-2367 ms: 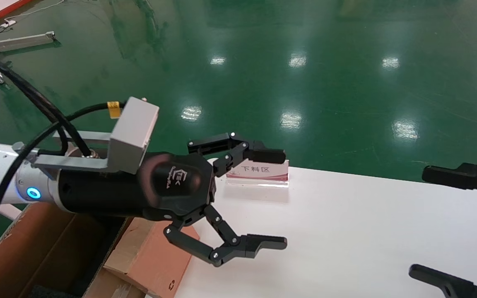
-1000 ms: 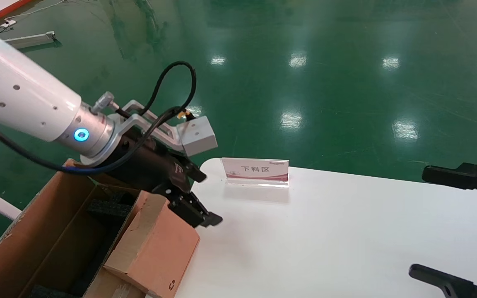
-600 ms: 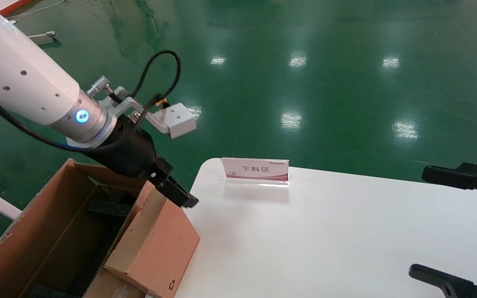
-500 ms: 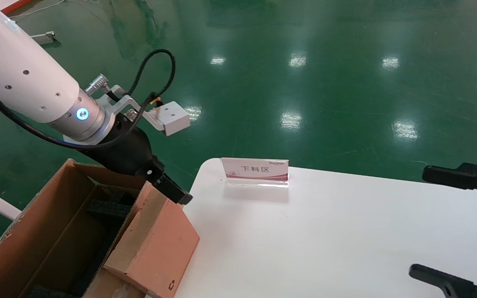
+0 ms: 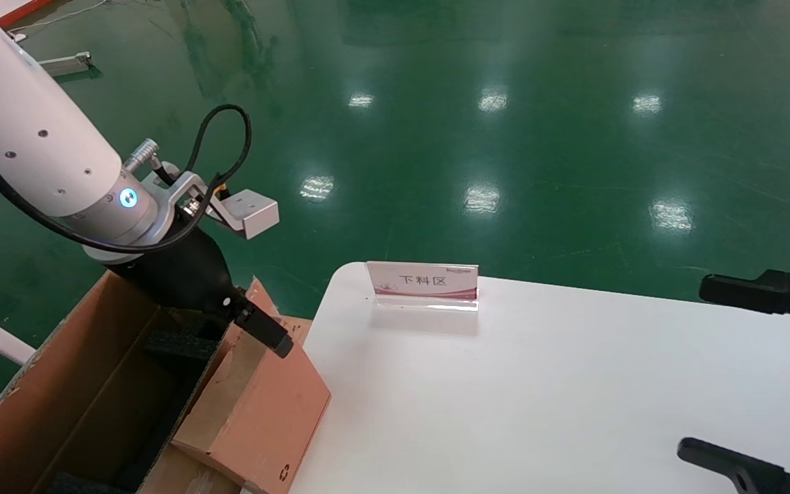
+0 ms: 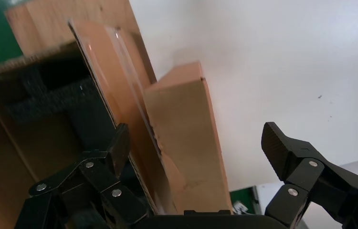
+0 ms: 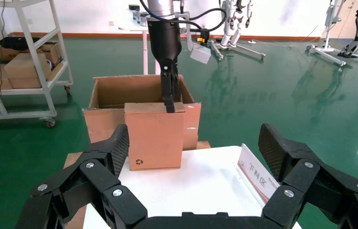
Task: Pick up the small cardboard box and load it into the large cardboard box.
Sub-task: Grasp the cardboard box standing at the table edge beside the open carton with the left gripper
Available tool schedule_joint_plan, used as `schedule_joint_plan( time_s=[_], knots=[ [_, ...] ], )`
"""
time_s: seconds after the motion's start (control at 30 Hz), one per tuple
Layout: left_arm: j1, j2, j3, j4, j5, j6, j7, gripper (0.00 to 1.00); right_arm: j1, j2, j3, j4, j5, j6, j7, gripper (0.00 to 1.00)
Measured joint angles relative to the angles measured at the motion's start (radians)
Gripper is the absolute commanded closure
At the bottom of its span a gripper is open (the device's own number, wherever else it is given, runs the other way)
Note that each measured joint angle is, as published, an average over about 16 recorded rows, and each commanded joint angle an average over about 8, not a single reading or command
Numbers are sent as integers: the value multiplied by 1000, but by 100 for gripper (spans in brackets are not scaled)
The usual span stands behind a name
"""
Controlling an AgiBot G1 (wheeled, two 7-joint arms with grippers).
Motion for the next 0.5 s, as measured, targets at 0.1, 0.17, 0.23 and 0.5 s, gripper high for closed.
schedule_joint_plan(
  time_s=[0.1, 0.17, 0.23, 0.5],
  knots=[
    [-12, 7, 34, 2, -17, 2, -36, 0, 0, 0, 0, 0, 0, 0, 0, 0],
    [-17, 11, 54, 3, -26, 3, -56, 0, 0, 0, 0, 0, 0, 0, 0, 0],
    [-21, 15, 72, 3, -34, 4, -72, 0, 0, 0, 0, 0, 0, 0, 0, 0],
    [-20, 23, 122, 2, -55, 7, -113, 0, 0, 0, 0, 0, 0, 0, 0, 0]
  ],
)
